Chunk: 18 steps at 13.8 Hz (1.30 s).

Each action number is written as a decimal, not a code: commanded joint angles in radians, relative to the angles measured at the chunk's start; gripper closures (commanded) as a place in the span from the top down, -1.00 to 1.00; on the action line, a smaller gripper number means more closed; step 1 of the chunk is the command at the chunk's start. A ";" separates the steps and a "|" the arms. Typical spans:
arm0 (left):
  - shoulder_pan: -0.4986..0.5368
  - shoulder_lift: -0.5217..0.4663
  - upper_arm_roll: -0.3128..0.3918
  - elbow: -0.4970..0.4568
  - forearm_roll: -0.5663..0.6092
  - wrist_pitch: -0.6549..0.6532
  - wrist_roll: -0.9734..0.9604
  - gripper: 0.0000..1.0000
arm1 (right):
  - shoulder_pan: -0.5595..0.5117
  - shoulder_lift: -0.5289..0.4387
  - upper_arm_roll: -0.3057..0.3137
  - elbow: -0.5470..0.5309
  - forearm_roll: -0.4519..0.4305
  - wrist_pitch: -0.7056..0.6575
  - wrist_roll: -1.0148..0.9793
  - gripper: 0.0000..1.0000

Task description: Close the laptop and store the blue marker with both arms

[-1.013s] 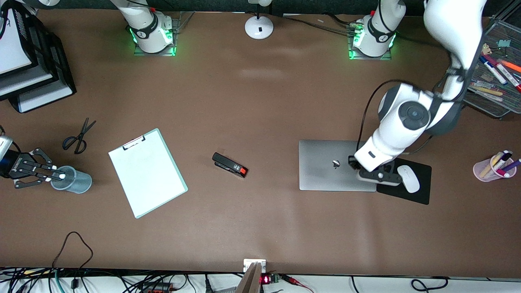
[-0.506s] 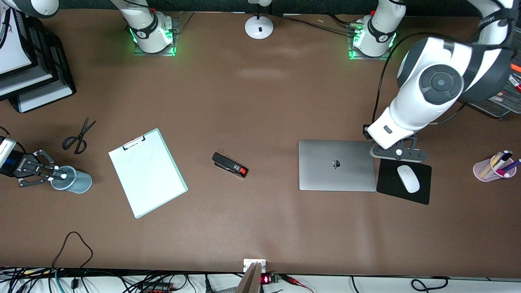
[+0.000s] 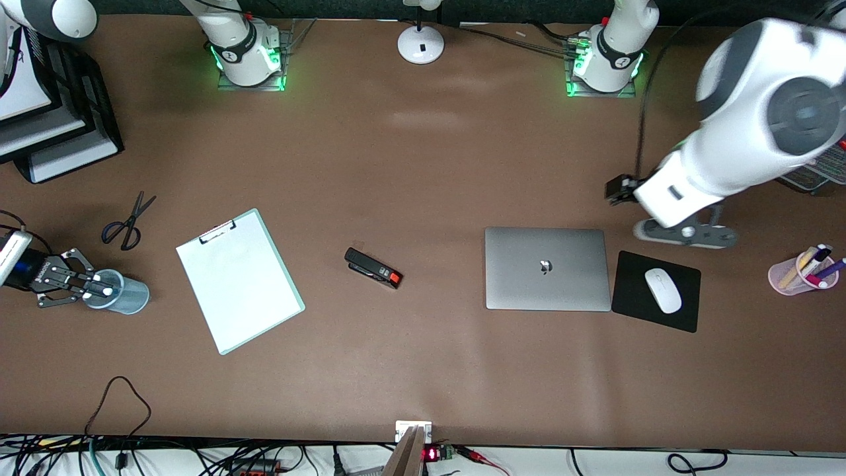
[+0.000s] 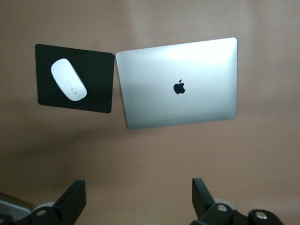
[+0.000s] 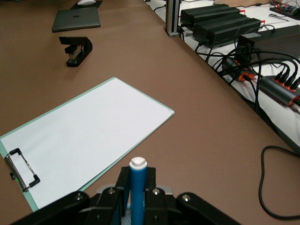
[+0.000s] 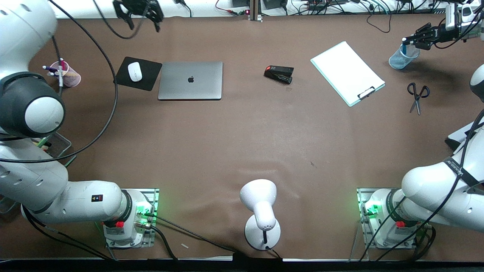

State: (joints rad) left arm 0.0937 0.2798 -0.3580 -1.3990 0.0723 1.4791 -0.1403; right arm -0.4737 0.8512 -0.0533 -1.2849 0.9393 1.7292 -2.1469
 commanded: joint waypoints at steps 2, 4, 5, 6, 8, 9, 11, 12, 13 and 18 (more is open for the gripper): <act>0.075 -0.037 -0.007 0.037 -0.026 -0.091 0.108 1.00 | -0.034 0.040 0.010 0.035 0.024 -0.013 -0.016 -0.91; 0.061 -0.080 0.025 0.000 -0.028 -0.065 0.177 1.00 | -0.040 0.051 0.010 0.045 0.024 -0.011 -0.018 -0.91; 0.042 -0.115 0.074 -0.055 -0.034 -0.030 0.195 1.00 | -0.042 0.052 0.010 0.047 0.024 -0.013 -0.019 -0.91; -0.018 -0.178 0.165 -0.146 -0.058 0.042 0.217 1.00 | -0.042 0.054 0.009 0.047 0.024 -0.013 -0.018 -0.91; -0.063 -0.325 0.270 -0.358 -0.097 0.227 0.225 1.00 | -0.042 0.058 0.009 0.047 0.024 -0.013 -0.021 -0.91; -0.063 -0.368 0.284 -0.426 -0.100 0.294 0.225 1.00 | -0.043 0.065 0.009 0.047 0.024 -0.013 -0.021 -0.91; -0.068 -0.399 0.312 -0.459 -0.098 0.345 0.226 1.00 | -0.042 0.072 0.009 0.047 0.024 -0.013 -0.021 -0.91; -0.069 -0.395 0.312 -0.451 -0.095 0.342 0.226 1.00 | -0.043 0.074 0.009 0.047 0.024 -0.013 -0.021 -0.90; -0.071 -0.386 0.312 -0.442 -0.092 0.328 0.226 1.00 | -0.042 0.072 0.009 0.047 0.023 -0.013 -0.018 -0.87; -0.078 -0.298 0.321 -0.287 -0.088 0.181 0.225 1.00 | -0.042 0.065 0.006 0.047 0.023 -0.013 0.001 1.00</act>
State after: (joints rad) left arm 0.0299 -0.0779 -0.0535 -1.7776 -0.0059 1.7081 0.0675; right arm -0.5045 0.9017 -0.0525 -1.2688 0.9488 1.7290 -2.1512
